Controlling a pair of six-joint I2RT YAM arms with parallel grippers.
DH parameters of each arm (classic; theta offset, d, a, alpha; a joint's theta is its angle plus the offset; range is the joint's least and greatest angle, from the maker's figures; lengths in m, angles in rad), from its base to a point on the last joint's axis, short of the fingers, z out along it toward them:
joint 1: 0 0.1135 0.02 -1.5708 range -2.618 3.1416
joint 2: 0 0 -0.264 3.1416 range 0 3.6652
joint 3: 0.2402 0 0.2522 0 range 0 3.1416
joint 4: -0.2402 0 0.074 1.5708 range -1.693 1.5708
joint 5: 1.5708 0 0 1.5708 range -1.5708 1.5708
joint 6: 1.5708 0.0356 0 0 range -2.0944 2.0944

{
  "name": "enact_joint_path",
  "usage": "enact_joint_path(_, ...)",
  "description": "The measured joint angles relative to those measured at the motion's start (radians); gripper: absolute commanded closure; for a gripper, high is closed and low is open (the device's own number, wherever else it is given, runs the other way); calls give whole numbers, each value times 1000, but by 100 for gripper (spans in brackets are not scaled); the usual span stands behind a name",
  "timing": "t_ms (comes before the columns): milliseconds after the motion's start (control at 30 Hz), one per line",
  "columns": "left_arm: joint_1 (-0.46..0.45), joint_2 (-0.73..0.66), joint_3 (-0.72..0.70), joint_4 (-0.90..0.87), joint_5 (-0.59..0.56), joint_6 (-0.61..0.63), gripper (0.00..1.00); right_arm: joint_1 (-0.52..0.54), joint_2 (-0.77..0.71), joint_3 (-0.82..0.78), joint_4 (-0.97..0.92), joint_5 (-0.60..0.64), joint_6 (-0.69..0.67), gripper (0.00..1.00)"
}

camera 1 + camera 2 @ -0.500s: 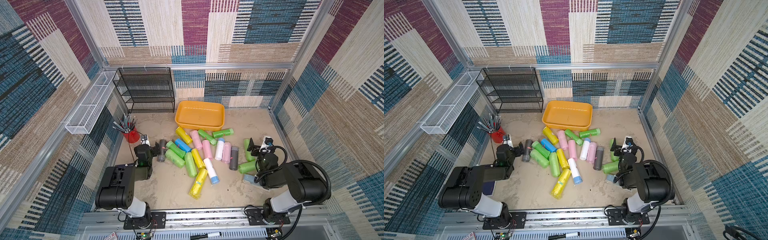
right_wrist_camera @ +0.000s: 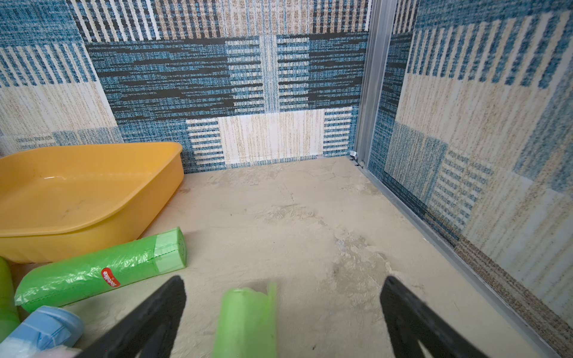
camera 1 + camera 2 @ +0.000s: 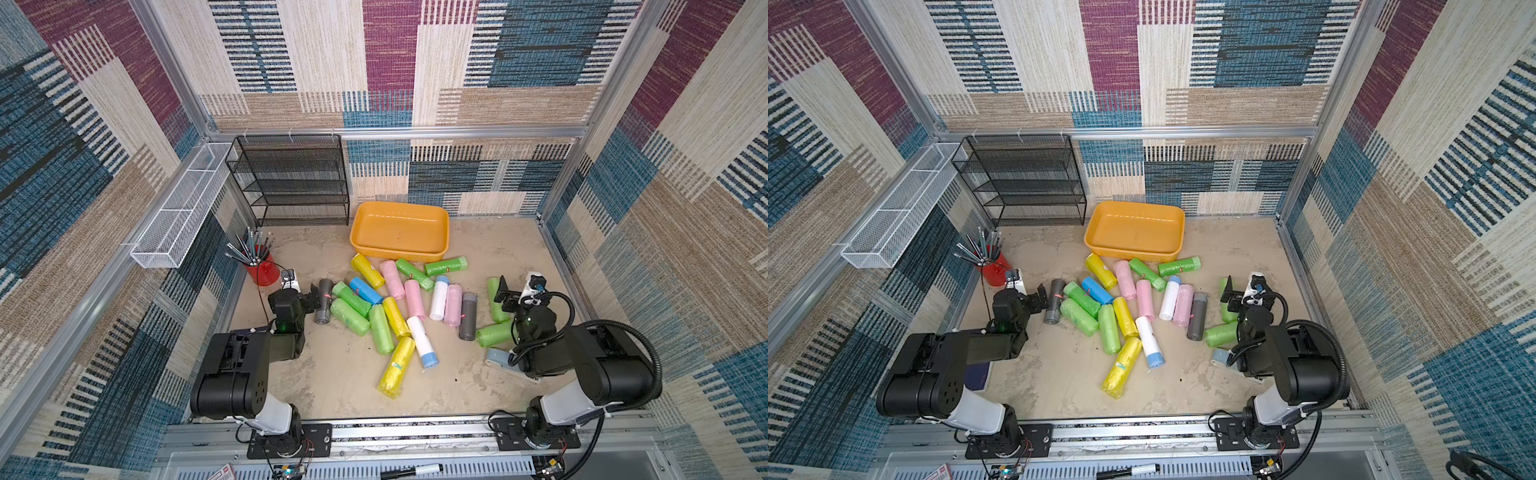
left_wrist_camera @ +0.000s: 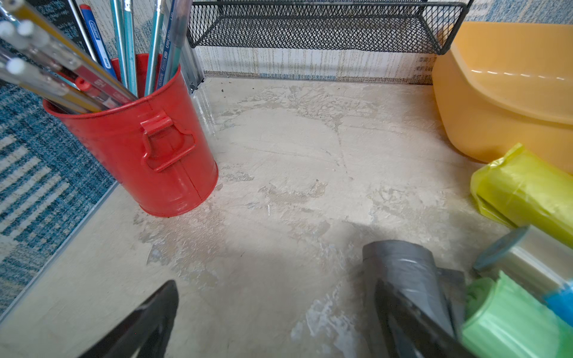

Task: Put the roll of trash bags into the storage box
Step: Pick up the roll of trash bags from the center of the board.

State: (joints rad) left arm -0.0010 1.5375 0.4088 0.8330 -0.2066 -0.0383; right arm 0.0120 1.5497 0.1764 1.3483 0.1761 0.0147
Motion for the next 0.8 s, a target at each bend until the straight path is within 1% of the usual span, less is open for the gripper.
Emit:
enact_joint_path(100, 1, 0, 0, 0, 0, 0, 1, 0, 0, 2, -1, 0, 0, 1)
enact_joint_path(367, 10, 0, 0, 0, 3, -1, 1, 0, 0, 17, -10, -89, -19, 1)
enact_joint_path(800, 7, 0, 0, 0, 4, -4, 1, 0, 0, 17, -11, -97, -23, 1)
